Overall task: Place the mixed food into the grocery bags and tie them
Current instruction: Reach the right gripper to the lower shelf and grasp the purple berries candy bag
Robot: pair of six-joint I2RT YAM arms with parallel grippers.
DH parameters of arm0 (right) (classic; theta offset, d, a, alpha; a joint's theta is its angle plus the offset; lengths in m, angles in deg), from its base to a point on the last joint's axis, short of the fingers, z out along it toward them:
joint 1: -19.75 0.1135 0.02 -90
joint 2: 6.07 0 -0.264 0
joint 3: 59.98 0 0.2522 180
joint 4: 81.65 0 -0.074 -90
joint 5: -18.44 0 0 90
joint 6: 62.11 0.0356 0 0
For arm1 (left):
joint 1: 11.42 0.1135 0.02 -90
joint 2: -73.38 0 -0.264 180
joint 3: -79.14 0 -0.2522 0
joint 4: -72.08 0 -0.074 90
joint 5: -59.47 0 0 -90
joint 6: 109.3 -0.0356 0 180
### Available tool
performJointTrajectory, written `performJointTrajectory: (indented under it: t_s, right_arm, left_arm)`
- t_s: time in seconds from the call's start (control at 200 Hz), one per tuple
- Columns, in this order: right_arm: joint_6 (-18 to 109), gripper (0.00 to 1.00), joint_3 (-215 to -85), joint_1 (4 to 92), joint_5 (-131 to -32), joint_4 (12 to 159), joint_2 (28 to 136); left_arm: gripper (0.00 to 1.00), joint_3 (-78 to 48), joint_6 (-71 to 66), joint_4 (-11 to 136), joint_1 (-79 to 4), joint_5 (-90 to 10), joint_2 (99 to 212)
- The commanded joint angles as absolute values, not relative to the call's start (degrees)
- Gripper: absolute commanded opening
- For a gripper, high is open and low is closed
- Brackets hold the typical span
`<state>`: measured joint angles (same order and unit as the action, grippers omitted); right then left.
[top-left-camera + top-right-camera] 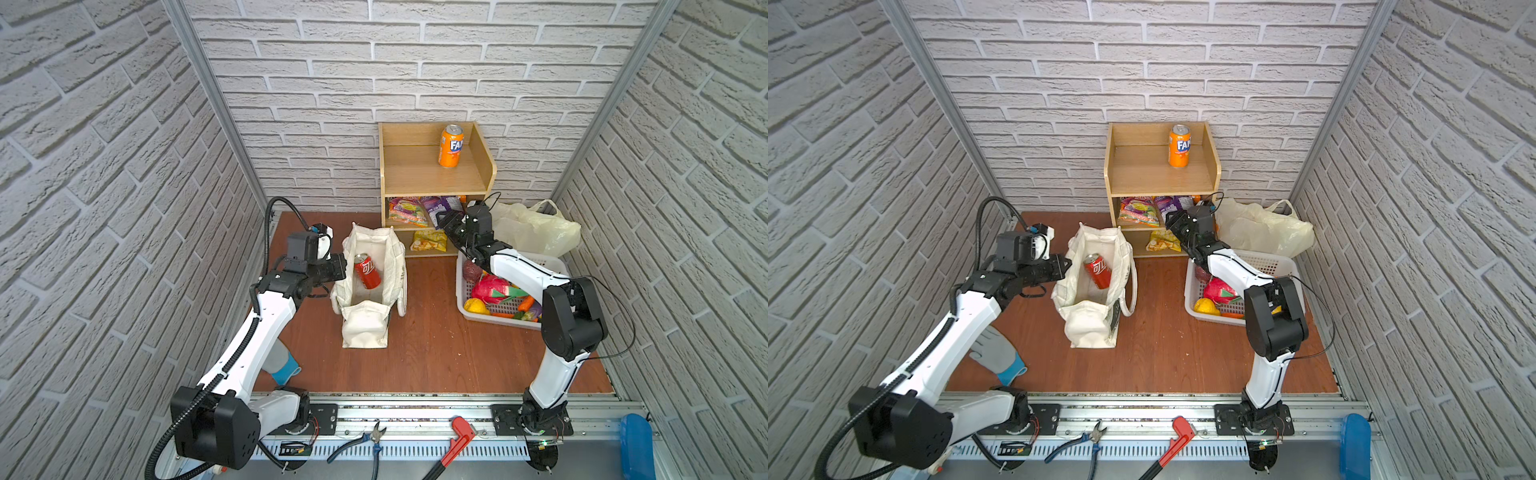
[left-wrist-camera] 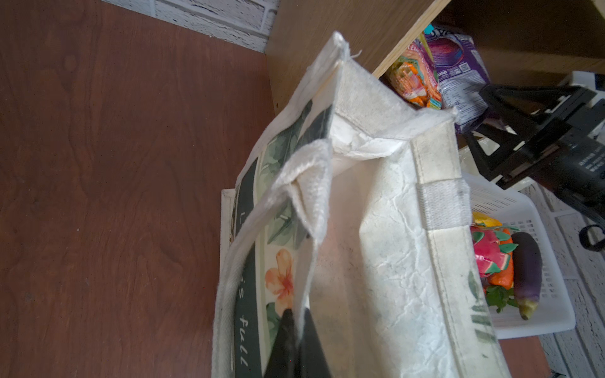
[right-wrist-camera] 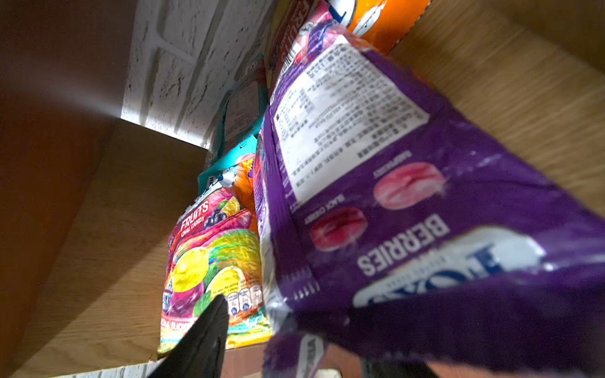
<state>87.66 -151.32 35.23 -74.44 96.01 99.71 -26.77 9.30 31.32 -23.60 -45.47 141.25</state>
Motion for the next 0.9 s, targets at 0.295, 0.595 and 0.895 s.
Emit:
performJointTrajectory:
  t_s: [0.295, 0.595, 0.895]
  right_arm:
    - [88.3, 0.14, -149.9, 34.0, -76.4, 99.9, 98.7]
    - [88.8, 0.05, -142.1, 34.0, -78.0, 102.8, 90.0]
    - [87.7, 0.06, -135.1, 34.3, -81.9, 97.2, 77.2]
  left_arm:
    - [0.00, -27.6, 9.5, 31.2, -23.3, -46.4, 141.0]
    - [0.00, -27.8, 9.4, 31.0, -23.1, -45.8, 140.7]
    - [0.00, -27.7, 8.9, 31.0, -23.0, -45.2, 141.0]
